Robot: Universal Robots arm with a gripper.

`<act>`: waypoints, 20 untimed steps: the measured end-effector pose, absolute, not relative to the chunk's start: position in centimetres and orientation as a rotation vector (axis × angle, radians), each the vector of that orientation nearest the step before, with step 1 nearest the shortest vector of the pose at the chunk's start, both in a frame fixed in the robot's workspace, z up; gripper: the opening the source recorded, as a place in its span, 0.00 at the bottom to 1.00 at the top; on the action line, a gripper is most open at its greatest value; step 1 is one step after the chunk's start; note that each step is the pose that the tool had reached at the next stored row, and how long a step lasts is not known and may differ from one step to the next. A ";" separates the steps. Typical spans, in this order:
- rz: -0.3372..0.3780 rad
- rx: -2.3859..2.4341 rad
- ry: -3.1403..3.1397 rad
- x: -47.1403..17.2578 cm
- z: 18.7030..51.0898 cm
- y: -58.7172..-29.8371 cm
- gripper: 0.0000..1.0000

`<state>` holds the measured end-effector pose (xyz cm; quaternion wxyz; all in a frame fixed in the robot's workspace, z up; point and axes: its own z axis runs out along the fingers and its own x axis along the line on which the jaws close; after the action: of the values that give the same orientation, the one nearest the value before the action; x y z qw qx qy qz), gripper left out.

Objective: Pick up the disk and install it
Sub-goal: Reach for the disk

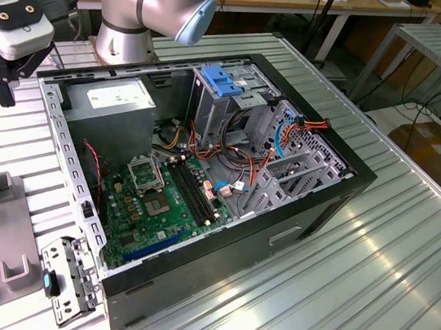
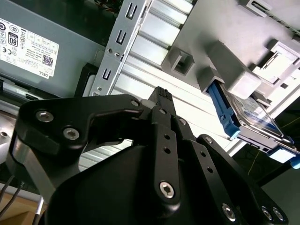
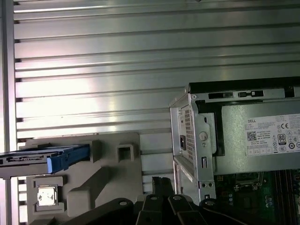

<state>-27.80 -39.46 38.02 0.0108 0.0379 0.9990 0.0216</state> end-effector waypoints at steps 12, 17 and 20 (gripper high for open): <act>0.067 0.118 3.117 -29.5 38.0 -39.5 0.11; 0.067 0.118 3.117 -30.0 37.9 -39.5 0.11; 0.067 0.118 3.117 -30.5 37.9 -39.5 0.11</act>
<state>-30.49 -39.46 37.92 0.0108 0.0379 0.9990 0.0216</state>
